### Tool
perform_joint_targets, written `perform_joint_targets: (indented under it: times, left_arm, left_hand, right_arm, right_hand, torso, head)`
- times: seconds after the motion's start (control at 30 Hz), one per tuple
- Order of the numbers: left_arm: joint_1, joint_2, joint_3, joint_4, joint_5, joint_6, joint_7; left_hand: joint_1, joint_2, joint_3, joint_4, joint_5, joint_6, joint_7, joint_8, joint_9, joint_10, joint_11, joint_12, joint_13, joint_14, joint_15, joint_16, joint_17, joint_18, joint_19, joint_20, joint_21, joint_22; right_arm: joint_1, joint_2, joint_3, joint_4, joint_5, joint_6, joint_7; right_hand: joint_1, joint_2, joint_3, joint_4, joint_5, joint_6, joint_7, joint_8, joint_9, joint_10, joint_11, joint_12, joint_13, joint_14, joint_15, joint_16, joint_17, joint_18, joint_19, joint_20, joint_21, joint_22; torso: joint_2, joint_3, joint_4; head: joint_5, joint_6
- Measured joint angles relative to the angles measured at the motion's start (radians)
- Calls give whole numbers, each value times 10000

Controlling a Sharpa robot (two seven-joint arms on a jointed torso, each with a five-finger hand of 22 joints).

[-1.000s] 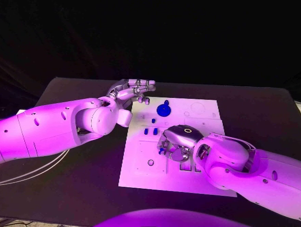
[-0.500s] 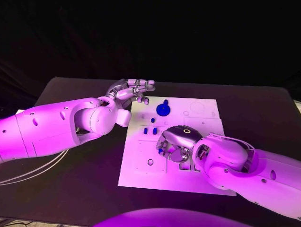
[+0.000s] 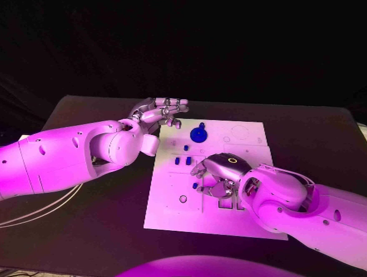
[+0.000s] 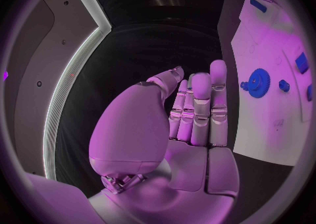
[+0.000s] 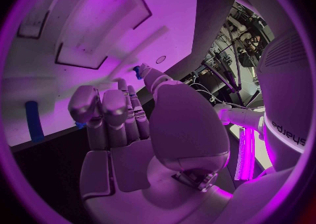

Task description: Assemble the parts on the task board

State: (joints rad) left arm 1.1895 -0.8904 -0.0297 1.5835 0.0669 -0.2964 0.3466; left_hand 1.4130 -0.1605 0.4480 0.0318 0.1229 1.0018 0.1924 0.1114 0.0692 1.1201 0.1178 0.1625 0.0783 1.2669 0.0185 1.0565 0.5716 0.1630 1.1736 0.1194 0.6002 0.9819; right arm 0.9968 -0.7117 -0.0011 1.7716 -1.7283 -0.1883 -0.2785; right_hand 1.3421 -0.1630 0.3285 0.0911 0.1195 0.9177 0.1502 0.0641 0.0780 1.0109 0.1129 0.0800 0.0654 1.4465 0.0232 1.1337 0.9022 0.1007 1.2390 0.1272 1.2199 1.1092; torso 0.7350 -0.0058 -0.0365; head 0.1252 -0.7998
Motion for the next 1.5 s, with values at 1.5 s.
perform_joint_targets:
  times: [1.5]
  left_arm:
    - [0,-144,0,73,-27,49,-35]
  left_hand:
    - [0,0,-28,-28,0,-51,17,0,0,-89,17,41,0,0,0,39,13,0,0,0,0,3]
  right_arm:
    - [917,-2255,403,150,200,581,-187]
  right_hand:
    - [702,353,-678,28,117,992,-237,29,-92,578,-324,412,-28,198,-273,806,820,-2,914,-235,891,1063]
  torso:
    - [-21,-49,-26]
  head:
    - [-395,228]
